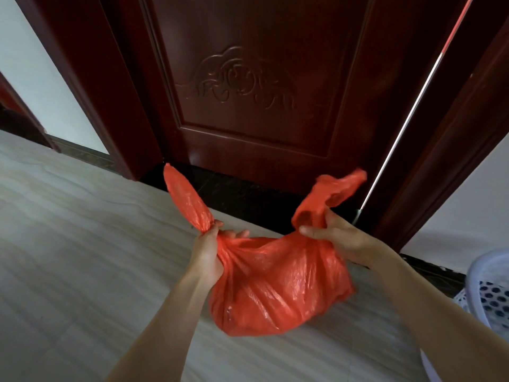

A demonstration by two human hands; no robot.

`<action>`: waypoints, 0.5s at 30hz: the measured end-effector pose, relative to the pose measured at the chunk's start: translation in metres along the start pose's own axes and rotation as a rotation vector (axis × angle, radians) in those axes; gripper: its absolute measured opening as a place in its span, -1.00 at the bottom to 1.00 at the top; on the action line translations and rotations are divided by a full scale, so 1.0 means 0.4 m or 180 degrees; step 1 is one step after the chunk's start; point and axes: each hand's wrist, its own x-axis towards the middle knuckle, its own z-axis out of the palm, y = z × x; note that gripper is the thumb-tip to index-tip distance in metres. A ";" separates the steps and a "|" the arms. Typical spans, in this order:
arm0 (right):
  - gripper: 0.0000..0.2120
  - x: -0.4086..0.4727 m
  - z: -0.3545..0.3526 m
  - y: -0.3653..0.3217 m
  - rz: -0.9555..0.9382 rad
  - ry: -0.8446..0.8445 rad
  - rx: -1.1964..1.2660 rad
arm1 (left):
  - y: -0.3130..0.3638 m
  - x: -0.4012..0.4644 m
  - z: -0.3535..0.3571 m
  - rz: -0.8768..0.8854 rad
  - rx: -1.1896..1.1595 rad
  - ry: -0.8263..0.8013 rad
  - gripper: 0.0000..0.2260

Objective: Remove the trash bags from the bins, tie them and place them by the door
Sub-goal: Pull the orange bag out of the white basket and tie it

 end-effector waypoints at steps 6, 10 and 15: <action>-0.68 0.034 0.009 0.046 0.0005 0.1619 -0.1285 | -0.019 -0.023 0.040 -0.0357 -0.0179 0.0024 -0.70; -0.75 0.050 0.002 0.040 0.0684 0.1735 0.0310 | -0.017 -0.028 0.022 -0.0196 0.0306 -0.0129 -0.83; -0.79 0.033 -0.004 0.034 0.0861 0.1567 0.1255 | -0.013 -0.010 -0.045 0.0117 0.1812 -0.0418 -0.77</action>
